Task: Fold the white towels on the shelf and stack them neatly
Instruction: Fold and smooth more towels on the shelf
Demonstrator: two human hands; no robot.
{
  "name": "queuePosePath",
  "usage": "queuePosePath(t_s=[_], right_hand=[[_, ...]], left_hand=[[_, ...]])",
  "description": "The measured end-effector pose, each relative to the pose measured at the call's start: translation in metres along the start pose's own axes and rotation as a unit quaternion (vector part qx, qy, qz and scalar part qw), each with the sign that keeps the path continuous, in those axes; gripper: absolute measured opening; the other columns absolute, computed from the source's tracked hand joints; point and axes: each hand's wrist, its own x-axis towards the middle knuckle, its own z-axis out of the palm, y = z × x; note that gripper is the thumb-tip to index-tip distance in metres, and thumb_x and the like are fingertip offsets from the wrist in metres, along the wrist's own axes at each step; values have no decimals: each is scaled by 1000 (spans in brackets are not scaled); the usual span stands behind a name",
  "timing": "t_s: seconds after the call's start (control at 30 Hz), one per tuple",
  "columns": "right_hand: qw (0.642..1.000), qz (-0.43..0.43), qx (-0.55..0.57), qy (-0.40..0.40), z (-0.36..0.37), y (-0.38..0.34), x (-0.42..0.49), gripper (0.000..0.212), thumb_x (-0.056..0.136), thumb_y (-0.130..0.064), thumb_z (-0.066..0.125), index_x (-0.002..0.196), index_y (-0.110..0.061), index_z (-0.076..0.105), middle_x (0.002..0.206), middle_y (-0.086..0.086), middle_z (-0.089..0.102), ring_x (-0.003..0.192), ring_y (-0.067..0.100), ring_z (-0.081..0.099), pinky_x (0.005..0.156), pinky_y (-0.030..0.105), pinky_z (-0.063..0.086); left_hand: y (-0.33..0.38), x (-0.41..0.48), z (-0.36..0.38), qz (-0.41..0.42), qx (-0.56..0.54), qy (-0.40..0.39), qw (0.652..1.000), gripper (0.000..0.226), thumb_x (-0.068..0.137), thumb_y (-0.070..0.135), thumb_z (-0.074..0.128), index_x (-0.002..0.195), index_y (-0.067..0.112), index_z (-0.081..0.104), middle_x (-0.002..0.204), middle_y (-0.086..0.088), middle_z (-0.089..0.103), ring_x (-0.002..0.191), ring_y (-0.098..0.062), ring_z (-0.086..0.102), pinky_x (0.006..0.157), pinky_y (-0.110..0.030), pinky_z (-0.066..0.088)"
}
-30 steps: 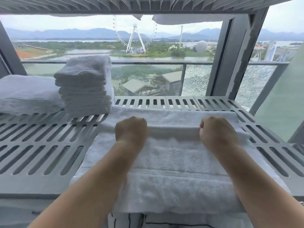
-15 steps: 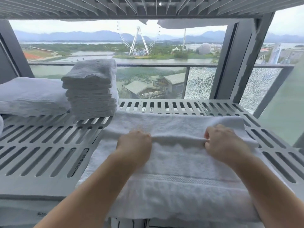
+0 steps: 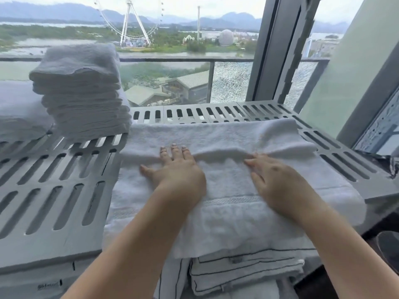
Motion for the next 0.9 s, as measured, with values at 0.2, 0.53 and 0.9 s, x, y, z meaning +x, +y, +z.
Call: queuePosePath(t_s=[0.2, 0.53, 0.9], right_hand=[[999, -30, 15, 27, -2, 9, -25, 34, 99, -27, 55, 132, -23, 63, 137, -3, 62, 133, 13, 50, 107, 30, 40], [976, -192, -10, 100, 12, 33, -77, 60, 87, -76, 48, 131, -36, 56, 132, -11, 58, 122, 13, 53, 106, 37, 41], [952, -202, -28, 230, 5, 45, -107, 27, 86, -15, 59, 112, -17, 63, 103, 1, 70, 94, 26, 66, 78, 38, 53]], left_hand=[[-5, -28, 8, 75, -17, 63, 995, 65, 96, 18, 20, 158, 28, 3, 167, -7, -9, 152, -33, -8, 111, -74, 5], [-20, -116, 50, 208, 14, 177, 962, 86, 82, 87, 13, 154, 39, 16, 165, 2, 18, 152, -27, 13, 120, -57, 13], [-24, -160, 66, 174, 35, 358, 917, 47, 82, 0, 64, 123, 23, 66, 121, 0, 69, 104, -27, 68, 77, -41, 57]])
